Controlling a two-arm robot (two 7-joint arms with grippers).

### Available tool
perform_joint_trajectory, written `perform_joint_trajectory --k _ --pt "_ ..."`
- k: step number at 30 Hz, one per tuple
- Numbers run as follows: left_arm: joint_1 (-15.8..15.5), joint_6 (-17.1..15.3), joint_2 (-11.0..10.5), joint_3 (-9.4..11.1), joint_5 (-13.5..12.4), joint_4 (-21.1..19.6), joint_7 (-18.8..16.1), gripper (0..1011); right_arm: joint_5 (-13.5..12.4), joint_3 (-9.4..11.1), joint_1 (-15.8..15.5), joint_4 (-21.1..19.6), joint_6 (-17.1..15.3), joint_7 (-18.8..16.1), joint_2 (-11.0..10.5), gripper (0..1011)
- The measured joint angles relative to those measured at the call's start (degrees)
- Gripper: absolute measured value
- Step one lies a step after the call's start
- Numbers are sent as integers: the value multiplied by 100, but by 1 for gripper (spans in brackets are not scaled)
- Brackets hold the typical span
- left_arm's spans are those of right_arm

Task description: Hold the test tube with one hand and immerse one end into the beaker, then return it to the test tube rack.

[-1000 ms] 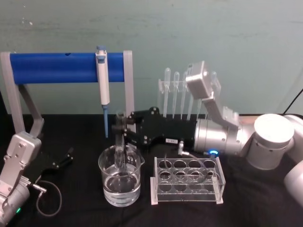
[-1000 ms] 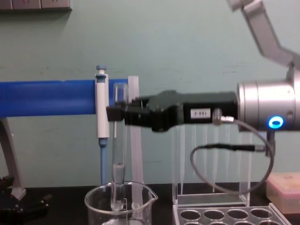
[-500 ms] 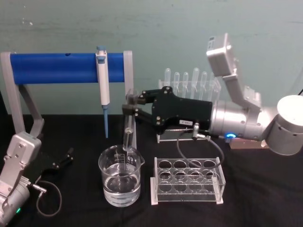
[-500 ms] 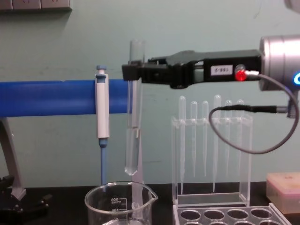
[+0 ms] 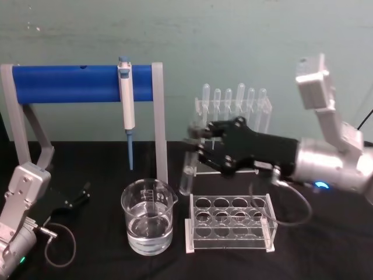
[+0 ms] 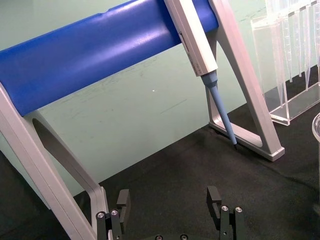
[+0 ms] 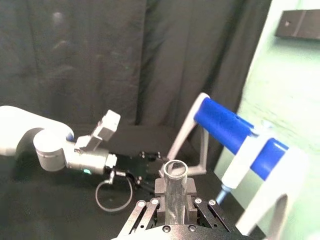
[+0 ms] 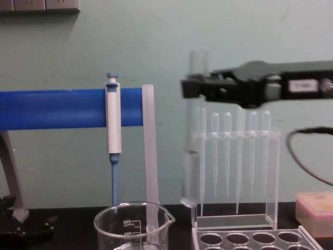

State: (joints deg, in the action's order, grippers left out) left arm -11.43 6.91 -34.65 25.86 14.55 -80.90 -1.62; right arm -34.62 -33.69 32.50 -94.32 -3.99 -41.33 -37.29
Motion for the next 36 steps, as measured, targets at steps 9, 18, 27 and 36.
perform_joint_trajectory --k 9,18,27,36 --pt "0 0 0 0 0 0 0 1000 -81 298 -510 -191 153 182 -363 224" --pt "0 0 0 0 0 0 0 1000 5 478 -841 -198 231 286 -474 224" --pt "0 0 0 0 0 0 0 1000 124 544 -994 -197 232 323 -480 224" --pt "0 0 0 0 0 0 0 1000 195 596 -1135 -169 251 334 -438 224"
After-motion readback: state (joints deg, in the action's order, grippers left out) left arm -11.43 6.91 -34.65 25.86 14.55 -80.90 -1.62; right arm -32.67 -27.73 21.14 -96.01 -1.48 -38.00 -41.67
